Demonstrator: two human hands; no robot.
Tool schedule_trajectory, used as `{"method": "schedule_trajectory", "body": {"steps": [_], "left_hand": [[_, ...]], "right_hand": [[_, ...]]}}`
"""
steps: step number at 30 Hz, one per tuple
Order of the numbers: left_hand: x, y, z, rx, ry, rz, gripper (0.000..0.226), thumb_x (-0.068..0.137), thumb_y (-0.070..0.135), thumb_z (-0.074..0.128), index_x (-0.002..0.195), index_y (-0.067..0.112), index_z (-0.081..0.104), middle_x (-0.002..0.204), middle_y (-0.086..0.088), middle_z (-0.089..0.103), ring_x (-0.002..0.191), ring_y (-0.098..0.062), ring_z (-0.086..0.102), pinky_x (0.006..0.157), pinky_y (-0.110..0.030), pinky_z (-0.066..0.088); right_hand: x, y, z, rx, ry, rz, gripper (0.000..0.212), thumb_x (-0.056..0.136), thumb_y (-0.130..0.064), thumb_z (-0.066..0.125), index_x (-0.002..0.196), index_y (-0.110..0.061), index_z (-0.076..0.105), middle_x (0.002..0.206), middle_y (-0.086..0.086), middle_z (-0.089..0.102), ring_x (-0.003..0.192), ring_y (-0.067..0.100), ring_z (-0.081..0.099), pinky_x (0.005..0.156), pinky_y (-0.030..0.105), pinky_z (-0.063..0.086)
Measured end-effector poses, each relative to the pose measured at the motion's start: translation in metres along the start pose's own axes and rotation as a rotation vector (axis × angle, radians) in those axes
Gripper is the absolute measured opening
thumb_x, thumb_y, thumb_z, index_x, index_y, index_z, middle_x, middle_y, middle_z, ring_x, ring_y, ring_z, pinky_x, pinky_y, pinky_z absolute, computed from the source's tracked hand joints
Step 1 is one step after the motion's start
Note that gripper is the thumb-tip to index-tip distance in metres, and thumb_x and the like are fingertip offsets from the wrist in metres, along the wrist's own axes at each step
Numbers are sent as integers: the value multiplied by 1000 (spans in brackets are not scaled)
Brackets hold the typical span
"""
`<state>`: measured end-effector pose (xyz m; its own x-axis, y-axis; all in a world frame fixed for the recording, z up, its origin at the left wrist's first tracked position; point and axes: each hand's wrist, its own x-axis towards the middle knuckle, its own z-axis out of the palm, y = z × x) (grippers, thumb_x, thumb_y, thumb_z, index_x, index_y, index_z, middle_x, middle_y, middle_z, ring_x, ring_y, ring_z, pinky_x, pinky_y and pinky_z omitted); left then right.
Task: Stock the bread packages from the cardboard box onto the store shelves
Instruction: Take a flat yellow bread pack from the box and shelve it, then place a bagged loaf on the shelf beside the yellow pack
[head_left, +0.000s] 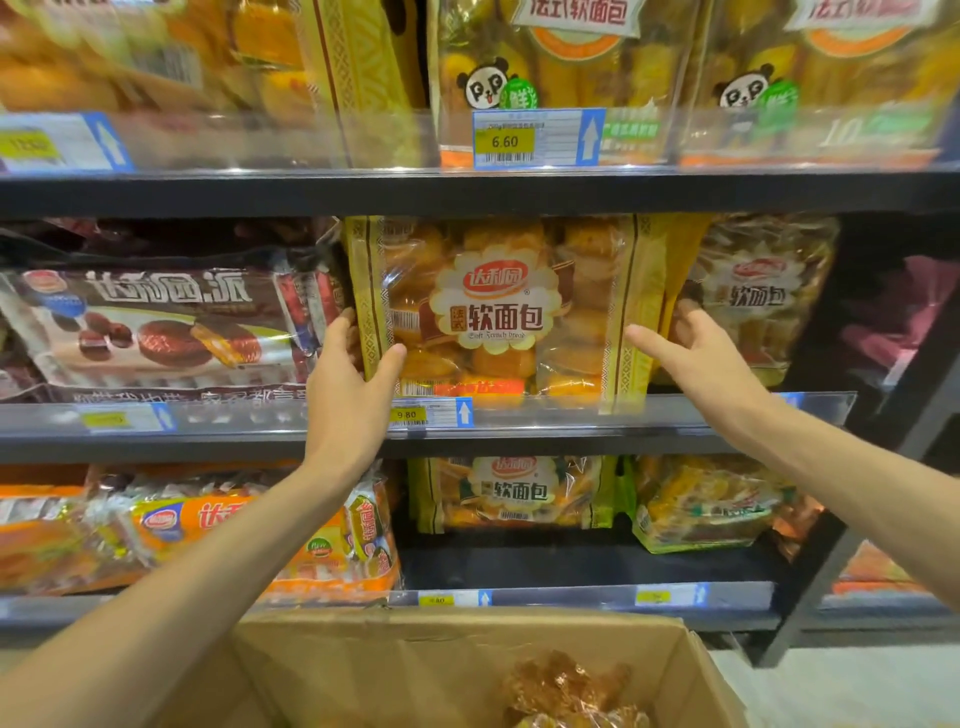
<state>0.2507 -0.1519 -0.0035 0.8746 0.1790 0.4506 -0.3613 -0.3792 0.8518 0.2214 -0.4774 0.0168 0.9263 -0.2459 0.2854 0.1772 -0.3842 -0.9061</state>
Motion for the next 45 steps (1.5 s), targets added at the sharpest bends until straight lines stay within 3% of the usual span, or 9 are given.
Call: {"method": "schedule_trajectory", "body": {"steps": [3,9,14,23,29,32,36,40,45], "left_hand": [[-8,0,-7,-7,-12,7,69,100,31,65,159,23,30,157,4,46,138,-9,46,109,-26,41],[-31,5,-25,67,-77,82,63,100,33,64,157,24,37,154,4,48,140,-10,46,115,-32,42],[-62,10,-44,159,-153,118,58,101,35,63,154,23,42,153,7,50,140,-9,46,113,-32,43],[-158,-15,-77,308,-393,176,51,98,32,67,146,27,51,142,13,57,131,-2,53,109,-30,47],[-232,-53,-77,362,-728,-159,61,94,48,65,148,26,45,143,8,57,125,-6,56,106,-34,50],[-265,-68,-60,316,-895,-437,82,90,54,69,155,24,30,146,6,52,126,-11,55,98,-26,49],[-292,-69,-32,79,-1042,-847,72,79,64,76,133,38,36,126,14,63,115,-10,64,91,-33,59],[-299,-77,-6,-8,-1047,-930,89,59,76,83,133,41,48,123,10,72,108,-15,72,89,-45,63],[-305,-82,3,-17,-924,-965,87,61,58,92,134,33,51,119,7,73,103,-17,74,79,-42,65]], "right_hand": [[-11,-4,-2,-13,3,20,90,95,-41,71,164,-16,20,169,9,31,152,20,36,124,41,31],[-39,-12,-4,-58,-4,-9,82,98,-29,70,164,-16,23,166,7,36,150,19,40,123,39,35],[-72,-22,-6,-148,28,-97,73,97,-32,70,160,-22,34,162,2,41,149,16,40,122,37,34],[-166,-7,21,-266,-230,-170,69,96,-40,67,158,-31,36,157,-13,44,145,-3,38,122,33,34],[-220,9,49,-333,-387,-66,72,94,-46,66,157,-38,34,153,-23,43,133,-16,40,115,24,35],[-237,20,56,-354,-448,8,70,93,-51,66,155,-44,34,152,-26,44,134,-11,43,115,33,43],[-250,34,58,-314,-481,79,69,93,-46,68,154,-43,37,152,-25,45,140,-5,42,116,39,46],[-256,46,56,-314,-477,93,66,94,-43,69,153,-39,40,150,-23,46,139,-5,42,117,34,44],[-259,56,50,-304,-479,122,68,95,-43,69,155,-38,39,150,-23,45,138,-10,40,115,28,44]]}}
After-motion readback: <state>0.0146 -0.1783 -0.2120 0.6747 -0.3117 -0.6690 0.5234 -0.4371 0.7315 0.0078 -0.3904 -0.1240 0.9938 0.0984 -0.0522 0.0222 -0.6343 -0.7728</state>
